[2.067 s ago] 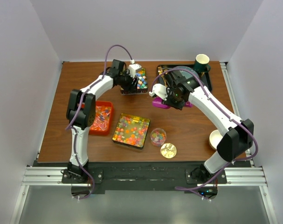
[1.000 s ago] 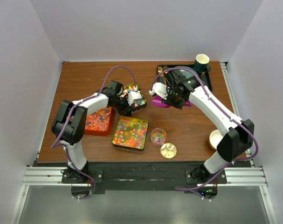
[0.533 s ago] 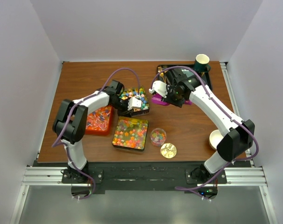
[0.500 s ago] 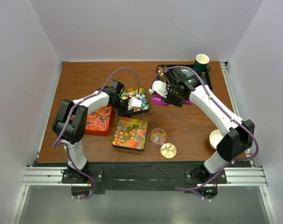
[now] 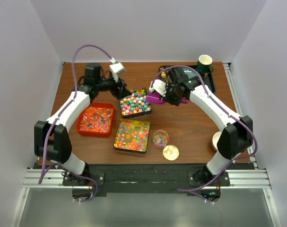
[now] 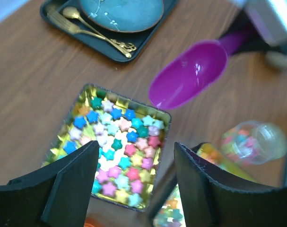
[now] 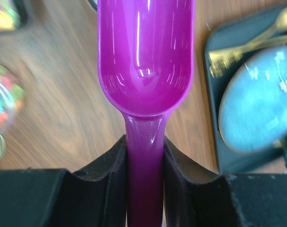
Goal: Pack the candies
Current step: Move the storage box to the center of the board, then scoop the fake candies from the storage box.
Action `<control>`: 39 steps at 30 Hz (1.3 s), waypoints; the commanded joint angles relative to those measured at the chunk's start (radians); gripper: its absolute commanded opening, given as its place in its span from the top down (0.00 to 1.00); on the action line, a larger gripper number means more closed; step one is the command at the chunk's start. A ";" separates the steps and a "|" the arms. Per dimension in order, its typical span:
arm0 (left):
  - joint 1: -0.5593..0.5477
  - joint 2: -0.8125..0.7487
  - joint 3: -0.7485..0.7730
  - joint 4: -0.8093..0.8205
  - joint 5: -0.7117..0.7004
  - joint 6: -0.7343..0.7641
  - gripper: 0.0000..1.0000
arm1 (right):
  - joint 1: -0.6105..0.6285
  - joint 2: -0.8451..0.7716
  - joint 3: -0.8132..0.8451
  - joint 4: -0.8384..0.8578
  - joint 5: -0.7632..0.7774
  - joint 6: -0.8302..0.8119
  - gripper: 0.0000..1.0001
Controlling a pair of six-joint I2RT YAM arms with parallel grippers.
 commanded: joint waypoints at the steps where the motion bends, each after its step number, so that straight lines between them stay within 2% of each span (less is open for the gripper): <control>1: 0.105 0.033 -0.093 0.259 0.260 -0.470 0.32 | 0.019 -0.106 -0.060 0.201 -0.197 -0.001 1.00; 4: 0.109 0.074 -0.102 0.316 0.417 -0.550 0.33 | 0.059 -0.103 -0.078 0.248 -0.199 -0.004 1.00; 5: 0.109 0.085 -0.112 0.344 0.426 -0.625 0.34 | 0.074 -0.094 -0.078 0.268 -0.188 -0.012 1.00; 10: 0.108 0.118 -0.145 0.482 0.446 -0.745 0.35 | 0.111 -0.061 -0.051 0.293 -0.187 -0.032 1.00; 15: 0.106 0.158 -0.127 0.480 0.429 -0.757 0.37 | 0.133 -0.041 -0.034 0.321 -0.191 -0.013 1.00; 19: 0.100 0.180 -0.124 0.500 0.434 -0.768 0.46 | 0.151 -0.038 -0.032 0.331 -0.187 -0.009 1.00; 24: 0.086 0.194 -0.130 0.511 0.448 -0.776 0.64 | 0.170 -0.031 -0.046 0.357 -0.179 -0.012 1.00; 27: 0.077 0.201 -0.130 0.525 0.465 -0.791 0.82 | 0.180 -0.018 -0.043 0.371 -0.180 -0.007 1.00; 28: 0.077 0.200 -0.130 0.525 0.469 -0.794 0.97 | 0.185 -0.011 -0.037 0.359 -0.188 -0.006 1.00; 29: 0.077 0.197 -0.130 0.522 0.471 -0.793 1.00 | 0.183 -0.003 -0.026 0.338 -0.205 -0.006 1.00; 30: 0.079 0.194 -0.130 0.514 0.471 -0.785 1.00 | 0.183 0.005 -0.010 0.309 -0.216 0.003 0.95; 32: 0.085 0.188 -0.136 0.507 0.469 -0.767 1.00 | 0.165 0.017 0.046 0.233 -0.246 0.074 0.75; 34: 0.090 0.185 -0.152 0.508 0.471 -0.759 1.00 | 0.104 0.003 0.058 0.192 -0.315 0.117 0.51; 35: 0.091 0.181 -0.159 0.519 0.475 -0.759 1.00 | 0.082 -0.023 0.052 0.190 -0.379 0.125 0.46; 39: 0.091 0.177 -0.185 0.569 0.479 -0.783 1.00 | 0.027 -0.083 0.017 0.149 -0.482 0.073 0.45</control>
